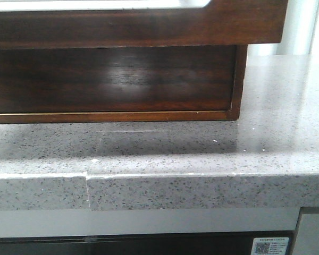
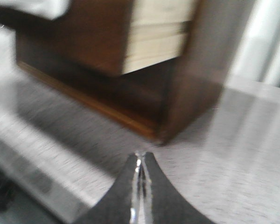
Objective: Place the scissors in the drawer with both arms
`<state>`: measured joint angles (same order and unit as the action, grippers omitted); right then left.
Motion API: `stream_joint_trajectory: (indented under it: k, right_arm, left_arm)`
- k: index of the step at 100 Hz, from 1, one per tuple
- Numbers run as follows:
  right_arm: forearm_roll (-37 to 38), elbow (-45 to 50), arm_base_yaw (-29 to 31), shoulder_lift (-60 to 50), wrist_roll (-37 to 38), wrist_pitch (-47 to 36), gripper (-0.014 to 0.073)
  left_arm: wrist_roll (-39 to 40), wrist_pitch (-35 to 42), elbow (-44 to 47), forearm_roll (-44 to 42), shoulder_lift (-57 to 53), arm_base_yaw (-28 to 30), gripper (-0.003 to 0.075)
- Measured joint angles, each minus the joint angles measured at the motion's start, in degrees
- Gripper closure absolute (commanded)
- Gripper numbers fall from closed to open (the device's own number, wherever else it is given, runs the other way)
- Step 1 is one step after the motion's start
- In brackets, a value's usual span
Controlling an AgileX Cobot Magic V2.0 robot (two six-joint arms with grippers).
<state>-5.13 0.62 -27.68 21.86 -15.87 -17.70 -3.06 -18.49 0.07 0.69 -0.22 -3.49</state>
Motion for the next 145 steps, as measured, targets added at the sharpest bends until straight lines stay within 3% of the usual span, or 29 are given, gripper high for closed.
stream_joint_trajectory:
  k: [18,32,70,80,145]
  right_arm:
    - [6.35,0.0,9.0,-5.46,10.54,3.36,0.0641]
    - [8.16,0.0,15.66,-10.78,15.87,11.04,0.0641]
    - [8.46,0.0,28.73,-21.83,17.91,35.71,0.0641]
    - [8.46,-0.1,31.61,-22.18,17.94,36.32,0.0641]
    - [8.46,-0.1,32.47,-22.21,18.06,36.65,0.0641]
  left_arm:
    - [0.0,0.0,0.0,0.0,0.0,0.0,0.0742]
    - [0.0,0.0,0.0,0.0,0.0,0.0,0.0742]
    - [0.0,0.0,0.0,0.0,0.0,0.0,0.0742]
    - [0.0,0.0,0.0,0.0,0.0,0.0,0.0742]
    - [0.0,0.0,0.0,0.0,0.0,0.0,0.0742]
